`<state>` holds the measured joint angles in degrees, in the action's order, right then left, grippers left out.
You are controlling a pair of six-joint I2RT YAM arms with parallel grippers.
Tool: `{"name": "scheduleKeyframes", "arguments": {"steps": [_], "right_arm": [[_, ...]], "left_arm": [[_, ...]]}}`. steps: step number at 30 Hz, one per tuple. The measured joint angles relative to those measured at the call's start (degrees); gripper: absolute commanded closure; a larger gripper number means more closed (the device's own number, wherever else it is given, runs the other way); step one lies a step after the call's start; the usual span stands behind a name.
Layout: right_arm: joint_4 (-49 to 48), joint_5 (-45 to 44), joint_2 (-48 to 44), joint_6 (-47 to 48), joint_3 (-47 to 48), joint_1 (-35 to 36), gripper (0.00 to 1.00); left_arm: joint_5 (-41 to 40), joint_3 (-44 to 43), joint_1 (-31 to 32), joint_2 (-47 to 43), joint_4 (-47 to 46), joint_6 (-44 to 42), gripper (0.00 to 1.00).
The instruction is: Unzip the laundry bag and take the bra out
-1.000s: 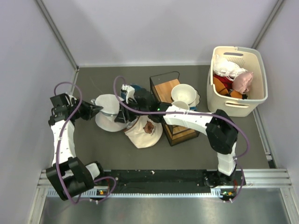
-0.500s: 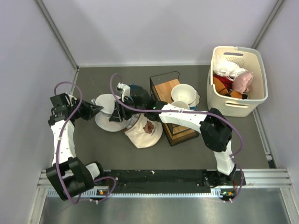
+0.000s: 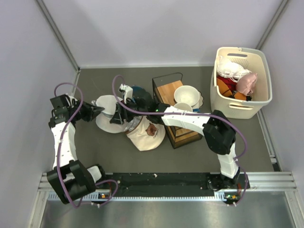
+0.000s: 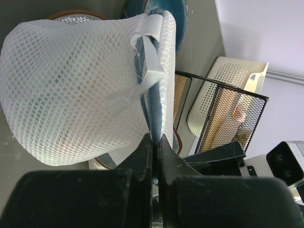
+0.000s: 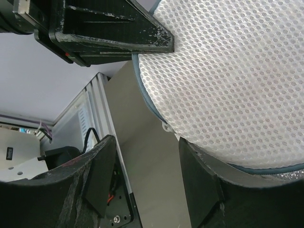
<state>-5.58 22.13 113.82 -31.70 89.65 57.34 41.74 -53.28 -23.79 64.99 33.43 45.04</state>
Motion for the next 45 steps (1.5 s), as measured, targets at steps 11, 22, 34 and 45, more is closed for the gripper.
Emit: {"name": "scheduleKeyframes", "arguments": {"steps": [11,22,34,45], "right_arm": [[-6.0,0.9,0.6,-1.2,-1.1,0.0,0.37],[-11.6,0.5,1.0,-2.0,-5.0,0.3,0.38],[-15.8,-2.4,0.1,-3.3,-7.6,0.3,0.48],[-15.9,-4.3,-0.4,-3.4,-8.3,0.3,0.50]], "left_arm": [[0.9,0.0,-0.1,-0.2,-0.4,1.9,1.00],[1.5,1.4,-0.1,-1.9,-1.5,5.9,1.00],[2.3,2.2,-0.1,-1.9,-2.0,6.3,1.00],[2.4,2.2,0.0,-1.9,-1.9,6.3,1.00]]}}
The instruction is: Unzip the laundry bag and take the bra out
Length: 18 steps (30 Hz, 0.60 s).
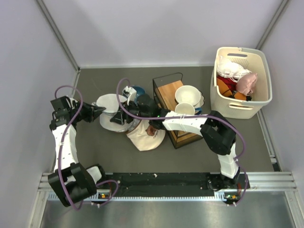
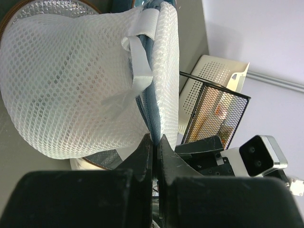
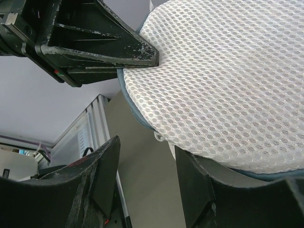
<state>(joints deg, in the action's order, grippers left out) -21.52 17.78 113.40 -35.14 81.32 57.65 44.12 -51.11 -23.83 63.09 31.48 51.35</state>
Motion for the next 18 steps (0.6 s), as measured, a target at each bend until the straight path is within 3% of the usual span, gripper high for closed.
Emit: {"name": "scheduleKeyframes", "arguments": {"steps": [12,15,17,18], "right_arm": [[2.4,-2.1,0.0,0.7,2.5,-0.1,0.61],[3.0,-2.7,0.0,1.1,3.0,-0.1,0.67],[3.3,-3.2,0.0,1.3,3.2,-0.1,0.75],[3.4,-3.4,0.0,1.5,3.2,-0.1,0.85]], "left_arm": [[0.0,-2.1,0.0,0.0,0.0,0.3,1.00],[0.0,-2.2,0.0,0.0,0.0,0.6,1.00],[0.0,-2.2,-0.1,0.0,0.0,0.6,1.00],[0.1,-2.2,-0.2,0.0,0.1,0.6,1.00]]}}
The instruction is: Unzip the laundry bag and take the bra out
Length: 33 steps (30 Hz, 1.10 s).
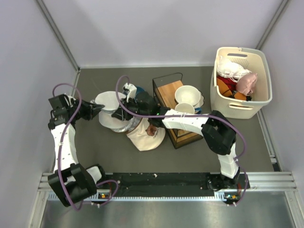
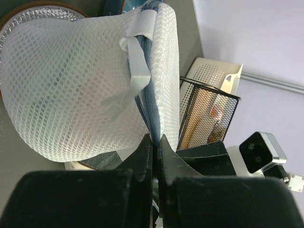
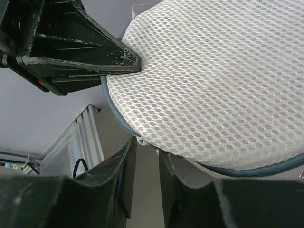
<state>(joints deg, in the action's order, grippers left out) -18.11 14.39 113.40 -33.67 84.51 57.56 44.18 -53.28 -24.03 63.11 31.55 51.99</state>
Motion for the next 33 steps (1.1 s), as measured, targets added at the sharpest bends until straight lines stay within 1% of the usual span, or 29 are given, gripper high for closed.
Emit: {"name": "scheduleKeyframes", "arguments": {"steps": [2,13,17,24,29,32,33], "right_arm": [[0.4,-0.3,0.0,0.3,0.0,0.0,1.00],[2.2,-1.1,-0.5,1.8,0.0,0.0,1.00],[5.9,-1.4,-2.2,4.7,0.0,0.0,1.00],[13.4,-2.0,-7.0,12.7,0.1,0.0,1.00],[20.0,-0.5,-7.4,17.1,4.3,0.9,1.00],[24.1,-0.1,-4.4,18.6,10.3,2.2,1.00],[25.6,0.1,-2.6,18.8,12.9,2.6,1.00]], "left_arm": [[0.2,0.0,-0.3,0.0,0.1,0.0,1.00],[2.0,-1.8,-3.4,0.0,2.9,-1.2,1.00],[2.8,-3.1,-4.3,0.3,3.3,-1.7,1.00],[4.7,-5.0,-5.5,2.8,3.4,-2.5,1.00],[5.7,-5.1,-5.4,7.1,2.2,-2.5,1.00],[4.8,-5.1,-5.4,10.4,0.9,-2.7,1.00],[4.3,-5.1,-5.4,11.5,0.5,-3.0,0.86]]}}
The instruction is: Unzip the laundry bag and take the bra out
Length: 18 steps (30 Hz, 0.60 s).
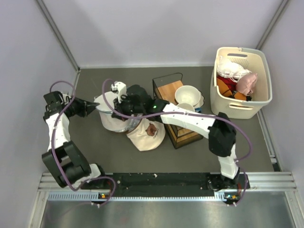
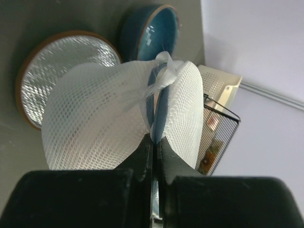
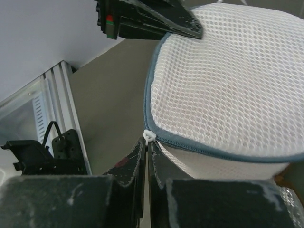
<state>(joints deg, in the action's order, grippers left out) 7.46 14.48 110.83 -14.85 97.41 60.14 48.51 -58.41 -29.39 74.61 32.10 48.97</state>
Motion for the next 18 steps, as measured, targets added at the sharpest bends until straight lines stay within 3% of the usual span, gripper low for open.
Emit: {"name": "scheduleKeyframes", "arguments": {"steps": [2,4,7,10,18], "right_arm": [[2.7,0.2,3.9,0.3,4.6,0.6,1.00],[5.2,0.6,7.6,0.4,8.1,0.9,1.00],[9.6,1.4,12.8,0.4,12.4,1.2,1.00],[12.7,2.1,15.2,0.3,14.2,1.5,1.00],[14.7,3.0,15.4,0.3,14.9,1.6,1.00]], "left_arm": [[-1.2,0.0,0.0,2.8,-1.0,-1.2,0.67],[-2.6,-0.1,0.0,5.8,-1.4,-2.6,0.34],[-3.9,-0.7,0.0,8.6,-0.5,-4.8,0.08],[-5.3,-1.1,-0.1,6.9,1.6,-6.2,0.01],[-8.3,-0.4,0.0,-11.2,6.0,-6.9,0.04]]}}
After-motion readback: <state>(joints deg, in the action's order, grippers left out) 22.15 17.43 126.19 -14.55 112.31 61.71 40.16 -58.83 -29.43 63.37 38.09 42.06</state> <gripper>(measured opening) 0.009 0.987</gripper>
